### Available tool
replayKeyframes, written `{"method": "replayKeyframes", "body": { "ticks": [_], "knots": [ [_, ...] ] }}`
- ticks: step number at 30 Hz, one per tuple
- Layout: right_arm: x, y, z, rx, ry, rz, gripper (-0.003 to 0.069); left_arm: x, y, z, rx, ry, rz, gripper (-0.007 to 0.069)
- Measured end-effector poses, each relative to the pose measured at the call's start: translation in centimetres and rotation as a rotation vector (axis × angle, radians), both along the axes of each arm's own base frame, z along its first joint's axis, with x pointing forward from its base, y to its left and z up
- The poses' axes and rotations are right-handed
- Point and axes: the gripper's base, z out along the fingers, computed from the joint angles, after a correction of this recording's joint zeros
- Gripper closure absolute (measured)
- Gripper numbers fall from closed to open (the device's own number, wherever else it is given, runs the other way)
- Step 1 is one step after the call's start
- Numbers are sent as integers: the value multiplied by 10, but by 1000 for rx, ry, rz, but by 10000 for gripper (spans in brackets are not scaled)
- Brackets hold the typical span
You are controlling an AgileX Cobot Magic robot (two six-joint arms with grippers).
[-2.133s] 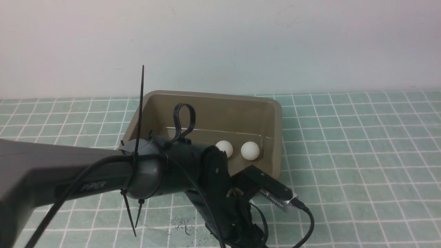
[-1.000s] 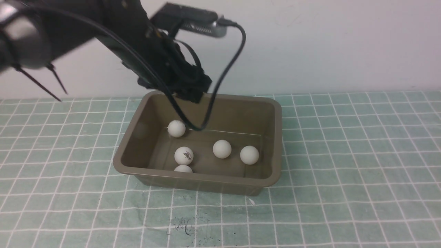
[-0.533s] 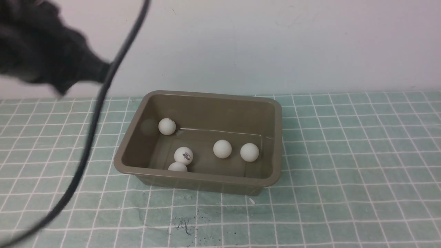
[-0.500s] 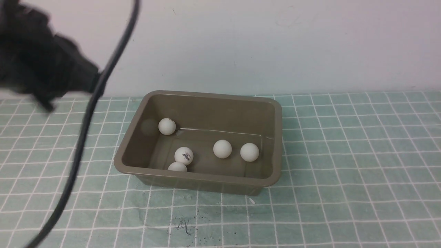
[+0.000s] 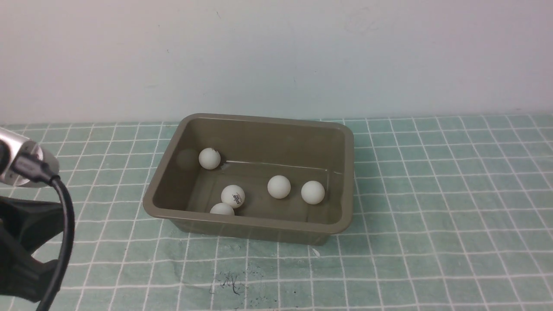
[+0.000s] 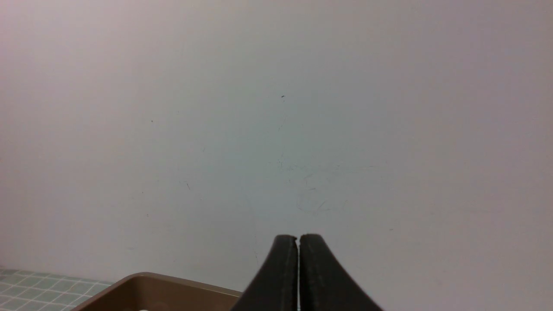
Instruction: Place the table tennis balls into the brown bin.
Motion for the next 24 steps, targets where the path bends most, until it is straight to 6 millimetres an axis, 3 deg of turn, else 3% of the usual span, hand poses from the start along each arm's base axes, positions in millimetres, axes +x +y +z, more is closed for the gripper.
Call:
{"method": "replayKeyframes", "body": {
  "ticks": [10,15,19,20,21,22,24],
  "knots": [
    [0,0,0,0,3,0,663,-2,1,-2,20,29,3,629],
    [0,0,-1,1,7,1,663,-7,7,-6,8,-102,16,629],
    [0,0,-1,1,7,1,663,-24,22,-33,-55,-302,93,629],
    [0,0,-1,1,7,1,663,-32,28,-51,-64,-353,139,629],
    [0,0,-1,1,7,1,663,-34,30,-57,-64,-364,161,629],
    [0,0,-1,1,7,1,663,-43,36,-84,-64,-409,217,629],
    [0,0,-1,1,7,1,663,-47,39,-104,-51,-410,242,629]
  ]
}}
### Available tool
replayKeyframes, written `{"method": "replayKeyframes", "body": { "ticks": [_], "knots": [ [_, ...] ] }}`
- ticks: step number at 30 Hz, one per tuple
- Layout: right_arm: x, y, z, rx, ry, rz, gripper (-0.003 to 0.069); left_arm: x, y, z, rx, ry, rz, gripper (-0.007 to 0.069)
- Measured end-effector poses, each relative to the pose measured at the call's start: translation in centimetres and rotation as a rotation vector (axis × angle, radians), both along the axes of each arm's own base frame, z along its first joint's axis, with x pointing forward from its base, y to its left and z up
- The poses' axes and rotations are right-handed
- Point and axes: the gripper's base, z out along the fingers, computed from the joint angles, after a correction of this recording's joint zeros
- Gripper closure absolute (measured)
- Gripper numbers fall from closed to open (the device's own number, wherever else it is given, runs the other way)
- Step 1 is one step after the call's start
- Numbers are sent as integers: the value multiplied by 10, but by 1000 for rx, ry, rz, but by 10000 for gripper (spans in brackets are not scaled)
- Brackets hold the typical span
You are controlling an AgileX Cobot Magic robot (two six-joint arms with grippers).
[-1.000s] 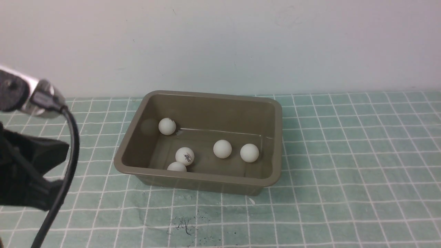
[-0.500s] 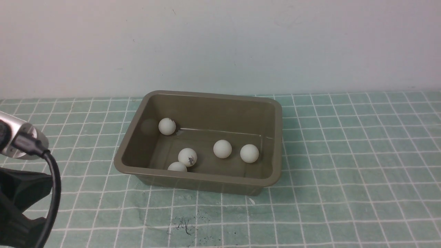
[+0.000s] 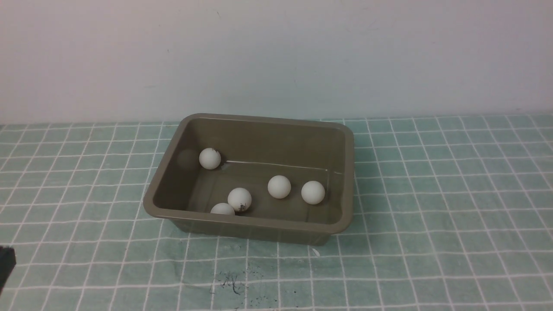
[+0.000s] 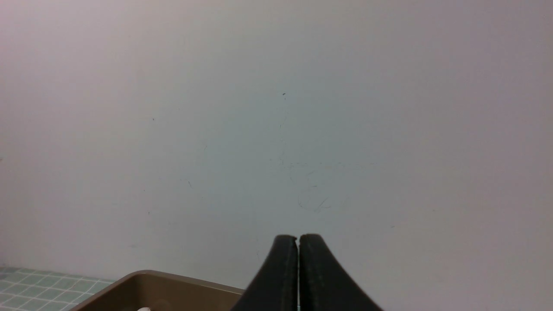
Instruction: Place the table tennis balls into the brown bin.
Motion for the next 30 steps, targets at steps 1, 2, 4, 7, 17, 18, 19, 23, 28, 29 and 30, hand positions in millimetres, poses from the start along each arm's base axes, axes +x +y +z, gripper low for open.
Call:
{"method": "replayKeyframes", "body": {
  "ticks": [1,2,4,7,17,18,19,23,28,29,30],
  "knots": [
    [0,0,0,0,0,0,663,-6,2,-21,-4,-10,25,629],
    [0,0,0,0,0,0,663,-9,3,-35,-10,-10,36,629],
    [0,0,0,0,0,0,663,-11,3,-54,-19,-2,46,629],
    [0,0,0,0,1,0,663,-13,3,-73,-45,40,51,629],
    [0,0,-2,-5,17,2,663,-13,2,-73,-70,42,49,629],
    [0,0,-2,-6,20,2,663,-13,2,-73,-70,42,49,629],
    [0,0,-2,-6,21,2,663,-13,2,-73,-70,42,49,629],
    [0,0,-2,-6,21,2,663,-13,2,-73,-70,42,49,629],
    [0,0,-2,-6,21,2,663,-13,2,-73,-70,42,49,629],
    [0,0,-2,-6,21,2,663,-13,2,-73,-70,42,49,629],
    [0,0,-2,-6,21,2,663,-13,2,-73,-70,42,49,629]
  ]
}}
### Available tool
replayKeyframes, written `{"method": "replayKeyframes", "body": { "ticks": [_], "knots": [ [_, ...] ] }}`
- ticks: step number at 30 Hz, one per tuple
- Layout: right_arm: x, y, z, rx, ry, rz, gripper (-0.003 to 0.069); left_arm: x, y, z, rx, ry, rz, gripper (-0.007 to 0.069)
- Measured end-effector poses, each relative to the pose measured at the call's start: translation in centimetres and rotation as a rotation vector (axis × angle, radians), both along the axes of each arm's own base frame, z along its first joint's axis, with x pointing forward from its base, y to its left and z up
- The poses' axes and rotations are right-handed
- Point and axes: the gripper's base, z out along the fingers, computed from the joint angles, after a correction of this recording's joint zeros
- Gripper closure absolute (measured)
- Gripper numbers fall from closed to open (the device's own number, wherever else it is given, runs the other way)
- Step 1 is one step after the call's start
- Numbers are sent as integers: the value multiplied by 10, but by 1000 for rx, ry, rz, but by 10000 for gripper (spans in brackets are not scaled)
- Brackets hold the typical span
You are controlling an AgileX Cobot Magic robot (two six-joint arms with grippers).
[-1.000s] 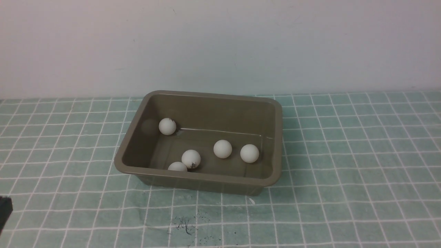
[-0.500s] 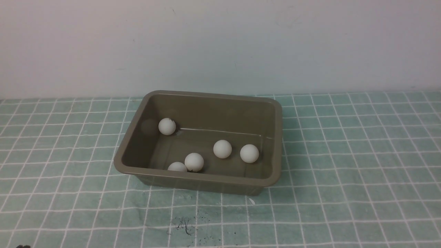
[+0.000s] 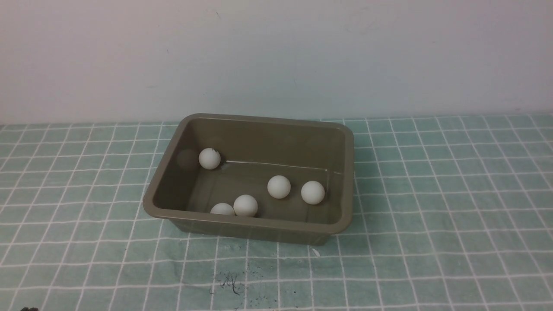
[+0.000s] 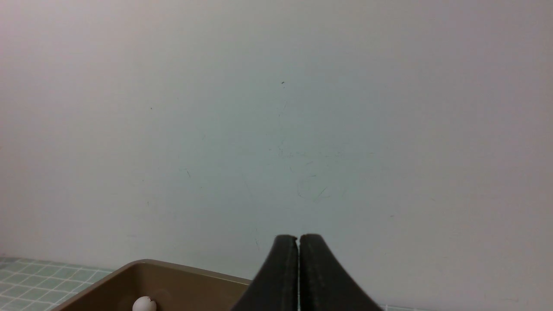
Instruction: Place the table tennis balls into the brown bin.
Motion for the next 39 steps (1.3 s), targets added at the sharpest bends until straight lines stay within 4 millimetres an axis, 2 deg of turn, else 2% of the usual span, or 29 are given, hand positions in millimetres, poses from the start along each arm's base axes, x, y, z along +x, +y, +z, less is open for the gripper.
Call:
{"method": "replayKeyframes", "body": {
  "ticks": [7,8,9,13,18,19,21,39],
  "knots": [
    [4,0,-5,-34,8,-16,663,0,0,0,0,0,0,629],
    [12,0,-15,-50,27,-34,663,0,0,0,0,0,0,629],
    [13,1,-17,-52,30,-38,663,0,0,0,0,0,0,629],
    [43,1,-64,-105,113,-184,663,0,0,0,0,0,0,629],
    [71,-3,-148,-130,292,-278,663,0,0,0,0,0,0,629],
    [71,-3,-151,-131,299,-278,663,0,0,0,0,0,0,629],
    [73,-3,-170,-137,355,-278,663,0,0,0,0,0,0,629],
    [73,-3,-170,-133,356,-279,663,0,0,0,0,0,0,629]
  ]
}}
